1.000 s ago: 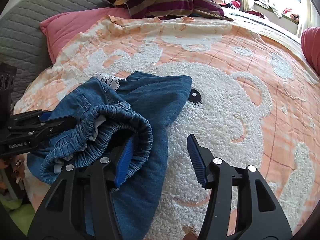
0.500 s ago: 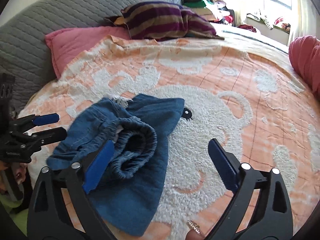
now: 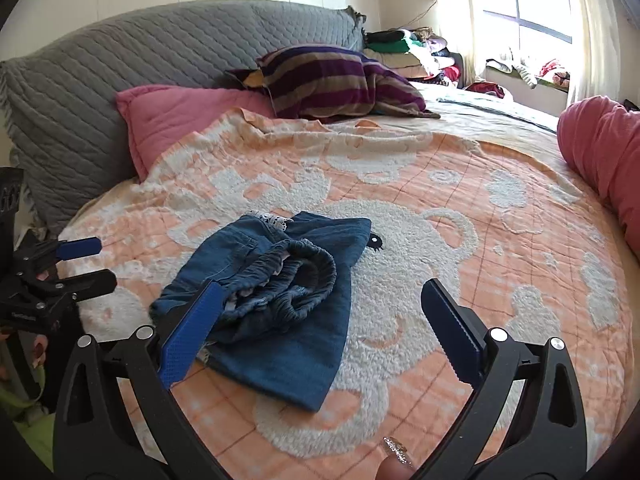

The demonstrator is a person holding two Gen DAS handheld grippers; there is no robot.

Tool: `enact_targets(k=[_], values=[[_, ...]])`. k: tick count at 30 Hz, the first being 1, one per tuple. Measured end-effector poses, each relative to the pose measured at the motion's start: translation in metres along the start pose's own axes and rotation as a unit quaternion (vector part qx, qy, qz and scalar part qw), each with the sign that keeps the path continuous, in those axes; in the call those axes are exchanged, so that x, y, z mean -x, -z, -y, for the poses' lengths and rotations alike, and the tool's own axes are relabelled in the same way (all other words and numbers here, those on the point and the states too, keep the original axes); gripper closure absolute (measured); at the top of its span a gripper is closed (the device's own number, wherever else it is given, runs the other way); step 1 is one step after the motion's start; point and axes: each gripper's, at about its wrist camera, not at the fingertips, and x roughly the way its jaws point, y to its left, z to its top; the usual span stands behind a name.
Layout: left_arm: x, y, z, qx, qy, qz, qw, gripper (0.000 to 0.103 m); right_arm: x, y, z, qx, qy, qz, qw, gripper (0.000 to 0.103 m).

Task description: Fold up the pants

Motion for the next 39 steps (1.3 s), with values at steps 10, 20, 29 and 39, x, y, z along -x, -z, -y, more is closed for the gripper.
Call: enact_targets(k=[10,20,29,39], values=[[0.015,0.028,0.006,0.002,0.007,-0.020,0.9998,0.005,0.033,0.020,-0.010,0.023,0.019,0.001,1.000,0.009],[-0.005,0.052,0.001,0.021,0.006,-0.067,0.9975,0.005,0.019,0.056,-0.018,0.002,0.013,-0.050,0.999,0.009],[-0.003,0.052,0.005,0.016,-0.001,-0.061,0.9980,0.005,0.020,0.059,-0.016,-0.005,0.012,-0.046,0.999,0.009],[0.000,0.051,0.008,0.013,-0.010,-0.056,0.9983,0.005,0.020,0.060,-0.016,-0.005,0.013,-0.045,0.999,0.009]])
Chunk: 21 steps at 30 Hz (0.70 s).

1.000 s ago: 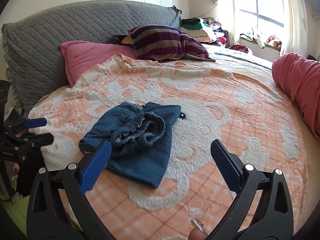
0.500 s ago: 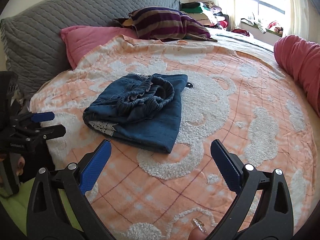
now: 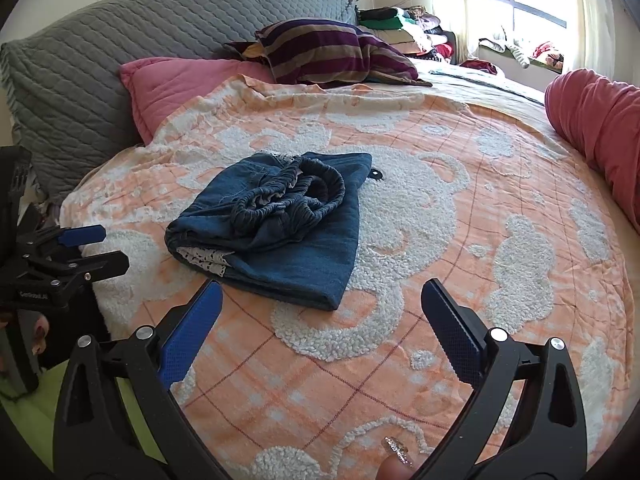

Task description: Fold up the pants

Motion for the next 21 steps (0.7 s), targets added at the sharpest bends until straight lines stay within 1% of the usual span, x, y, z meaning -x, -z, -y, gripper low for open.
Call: enact_targets(k=[21], values=[[0.0039,-0.0034,0.0008,-0.005,-0.006,0.003,1.0000,0.005,0.0039,-0.0006,-0.0036,0.001,0.000,0.000,1.000,0.009]])
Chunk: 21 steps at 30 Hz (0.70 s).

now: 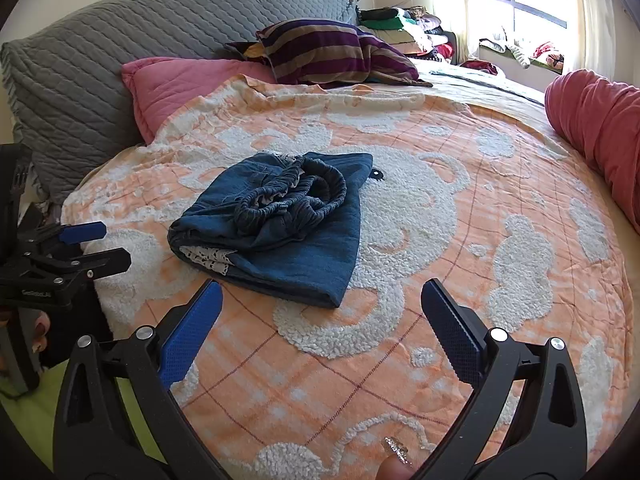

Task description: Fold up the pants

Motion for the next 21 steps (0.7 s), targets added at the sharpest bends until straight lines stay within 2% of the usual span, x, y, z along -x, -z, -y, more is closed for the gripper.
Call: enact_targets(k=[21], values=[[0.0029,0.0002,0.0020,-0.003,-0.001,0.004,1.0000,0.005,0.0034,0.0000,0.0018,-0.001,-0.002,-0.001,1.000,0.009]])
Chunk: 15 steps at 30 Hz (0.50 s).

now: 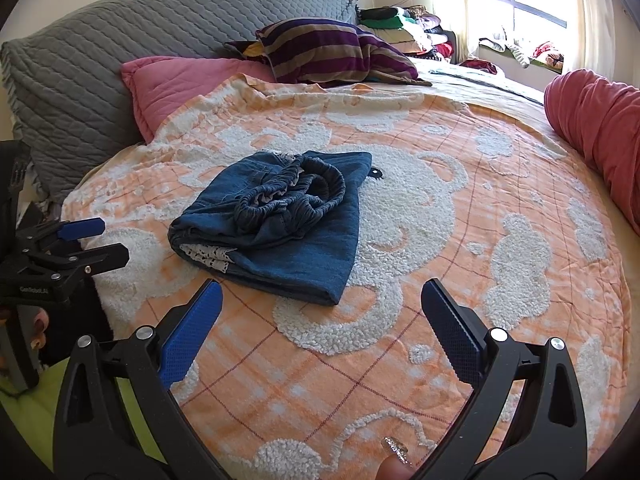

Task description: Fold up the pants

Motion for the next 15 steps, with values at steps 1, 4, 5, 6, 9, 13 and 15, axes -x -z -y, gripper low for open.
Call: enact_targets(k=[1,4,5,6,9,13,15], values=[[0.0003,-0.0004,-0.0001,0.000,0.000,0.000,1.0000,0.005,0.0006,0.0000,-0.0002,0.000,0.001,0.000,1.000,0.009],[-0.0001,0.0002,0.0002,0.001,0.000,0.000,1.0000,0.005,0.0015,0.0006,0.0005,-0.001,0.000,0.000,1.000,0.009],[-0.0001,-0.0004,-0.0003,0.001,0.001,0.000,1.0000,0.005,0.0006,0.0004,0.0005,0.000,0.001,0.000,1.000,0.009],[-0.0001,0.0000,0.0001,0.001,0.000,0.000,1.0000,0.005,0.0003,0.0009,0.0009,0.000,0.001,0.000,1.000,0.009],[-0.0002,0.0003,0.0002,0.001,0.000,-0.001,1.0000,0.005,0.0005,0.0008,0.0009,0.000,0.001,0.000,1.000,0.009],[0.0000,0.0002,0.0002,0.001,0.000,0.000,1.0000,0.005,0.0013,0.0007,0.0008,0.000,0.001,0.000,1.000,0.009],[-0.0002,0.0007,0.0005,0.000,-0.001,0.000,1.0000,0.005,0.0005,0.0012,0.0013,-0.001,0.001,0.000,1.000,0.009]])
